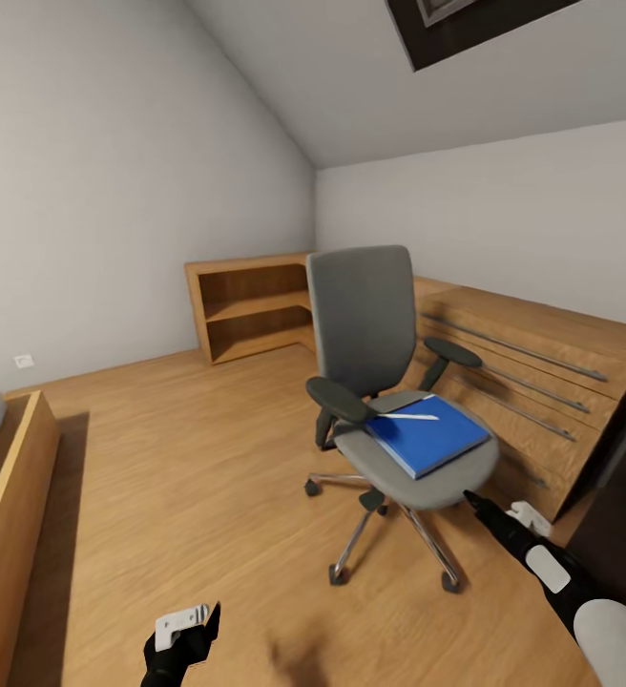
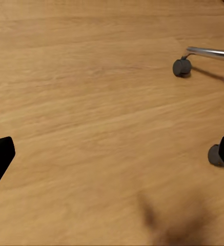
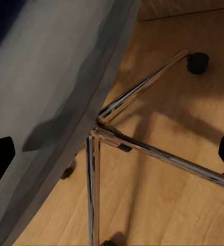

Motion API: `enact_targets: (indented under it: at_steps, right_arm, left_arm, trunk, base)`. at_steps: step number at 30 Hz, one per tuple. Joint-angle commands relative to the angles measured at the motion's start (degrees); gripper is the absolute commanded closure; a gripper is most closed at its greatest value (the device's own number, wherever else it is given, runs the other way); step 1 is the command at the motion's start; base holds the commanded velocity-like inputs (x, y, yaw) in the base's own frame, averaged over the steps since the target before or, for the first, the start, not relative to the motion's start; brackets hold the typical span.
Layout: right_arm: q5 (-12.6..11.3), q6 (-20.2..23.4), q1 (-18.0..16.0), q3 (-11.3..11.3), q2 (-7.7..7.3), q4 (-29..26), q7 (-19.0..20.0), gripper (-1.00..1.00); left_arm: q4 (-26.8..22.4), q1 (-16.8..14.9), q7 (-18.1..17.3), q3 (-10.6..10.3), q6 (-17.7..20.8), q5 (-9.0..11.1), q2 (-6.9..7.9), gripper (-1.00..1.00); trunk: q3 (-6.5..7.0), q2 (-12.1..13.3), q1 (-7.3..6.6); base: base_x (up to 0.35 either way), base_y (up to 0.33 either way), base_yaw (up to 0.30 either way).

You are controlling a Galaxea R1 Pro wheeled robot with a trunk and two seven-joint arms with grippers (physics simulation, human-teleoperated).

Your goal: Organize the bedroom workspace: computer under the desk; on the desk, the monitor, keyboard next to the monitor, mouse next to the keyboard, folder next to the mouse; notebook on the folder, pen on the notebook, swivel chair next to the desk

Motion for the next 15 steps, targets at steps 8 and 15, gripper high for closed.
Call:
enact_targets:
  at_steps: [8, 15]
  right_arm:
    - [-0.4, 0.5, 0.0, -0.2, 0.03, 0.0, 0.3, -1.0]
    - [-0.4, 0.5, 0.0, -0.2, 0.03, 0.0, 0.3, -1.0]
  left_arm:
    - [0.1, 0.0, -0.3, -0.1, -0.2, 0.6, 0.01, -1.0]
    - [0.1, 0.0, -0.3, -0.1, -0.2, 0.6, 0.01, -1.0]
  trunk:
    - [-0.05, 0.0, 0.02]
    - [-0.05, 0.0, 0.02]
  base:
    - [0.196, 0.0, 0.0]
    - [0.155, 0.0, 0.0]
